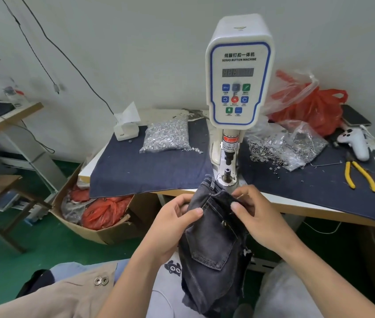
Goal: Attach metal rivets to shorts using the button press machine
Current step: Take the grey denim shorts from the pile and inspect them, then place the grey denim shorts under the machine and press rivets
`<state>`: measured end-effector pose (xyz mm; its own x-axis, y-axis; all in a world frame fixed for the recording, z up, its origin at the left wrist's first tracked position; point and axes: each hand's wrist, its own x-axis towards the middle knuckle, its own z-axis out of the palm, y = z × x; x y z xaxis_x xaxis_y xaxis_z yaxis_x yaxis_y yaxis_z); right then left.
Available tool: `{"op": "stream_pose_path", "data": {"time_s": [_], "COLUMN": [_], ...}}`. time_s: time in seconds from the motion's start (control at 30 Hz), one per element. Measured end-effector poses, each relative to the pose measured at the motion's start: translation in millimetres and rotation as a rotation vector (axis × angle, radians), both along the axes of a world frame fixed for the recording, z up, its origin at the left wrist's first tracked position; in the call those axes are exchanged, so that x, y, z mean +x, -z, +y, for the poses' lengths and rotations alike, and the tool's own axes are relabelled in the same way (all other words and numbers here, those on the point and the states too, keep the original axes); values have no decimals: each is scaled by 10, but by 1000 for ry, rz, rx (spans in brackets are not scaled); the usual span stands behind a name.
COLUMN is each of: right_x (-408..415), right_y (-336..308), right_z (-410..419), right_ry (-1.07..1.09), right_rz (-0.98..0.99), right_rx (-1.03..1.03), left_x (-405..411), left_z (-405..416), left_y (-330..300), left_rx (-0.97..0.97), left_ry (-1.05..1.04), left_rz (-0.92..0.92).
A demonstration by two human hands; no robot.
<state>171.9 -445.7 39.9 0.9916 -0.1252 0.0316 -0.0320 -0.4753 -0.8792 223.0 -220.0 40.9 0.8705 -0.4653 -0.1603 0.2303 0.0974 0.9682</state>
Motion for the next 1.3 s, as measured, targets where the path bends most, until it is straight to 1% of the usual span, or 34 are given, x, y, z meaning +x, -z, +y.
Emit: {"op": "stream_pose_path", "data": {"time_s": [0.07, 0.1, 0.2, 0.23, 0.27, 0.3, 0.33, 0.4, 0.43, 0.47, 0.53, 0.57, 0.6, 0.67, 0.7, 0.77, 0.83, 0.9, 1.03, 1.07, 1.13, 1.17, 1.23, 1.27, 1.3], "right_x": [-9, -1, 29, 50, 59, 67, 65, 69, 75, 84, 107, 120, 111, 94, 97, 121, 167, 187, 77, 51, 36, 50, 70, 87, 102], "right_y": [-62, -77, -101, -75, -72, -53, -53, -69, -69, -77, -52, -12, -5, -1, -6, -25, -18, 38, 135, 151, 183, 203, 212, 223, 234], "right_z": [42, 59, 99, 87, 61, 18, -38, -152, -213, -252, -287, -290, -275, -284, -308, -379, -455, -540, -630, -640, -634, -614, -568, -552, -535], "right_ry": [-33, -34, 33, 59, 91, 124, 154, 192, 199, 198, 186, 193, 203, 177, 149, 90, 81, 66, -69, -129, -215, -187, -46, 0, 25], "right_rz": [40, 78, 147, 135, 125, 123, 129, 152, 156, 157, 160, 183, 224, 275, 274, 252, 233, 273, 420, 415, 345, 317, 266, 248, 232], "right_rx": [15, 19, 48, 65, 106, 202, 351, 689, 785, 842, 932, 980, 1044, 1145, 1164, 1183, 1152, 1104, 900, 818, 481, 308, 73, 3, -13], "left_x": [-66, -103, -188, -186, -162, -135, -88, 21, 50, 74, 87, 92, 94, 129, 156, 192, 198, 228, 281, 278, 278, 280, 274, 269, 266], "left_z": [-48, -75, -141, -149, -150, -155, -159, -154, -151, -155, -199, -237, -263, -259, -249, -200, -143, -100, -41, -35, -24, -20, -27, -35, -38], "left_y": [-23, -27, -58, -72, -69, -58, -23, 101, 154, 206, 299, 344, 370, 390, 386, 407, 405, 414, 328, 294, 254, 242, 211, 191, 175], "left_rx": [29, 30, -43, -74, -91, -64, 30, 362, 491, 552, 483, 439, 417, 459, 471, 407, 301, 234, 254, 267, 302, 316, 335, 340, 350], "left_ry": [100, 182, 441, 461, 418, 317, 187, -76, -111, -71, 87, 148, 182, 189, 184, 155, 88, 1, -53, -55, -69, -77, -84, -81, -65], "left_rz": [-27, -38, -11, 20, 51, 63, 38, -91, -124, -124, -47, -33, -59, -162, -209, -239, -185, -149, -227, -248, -275, -284, -288, -286, -282]}}
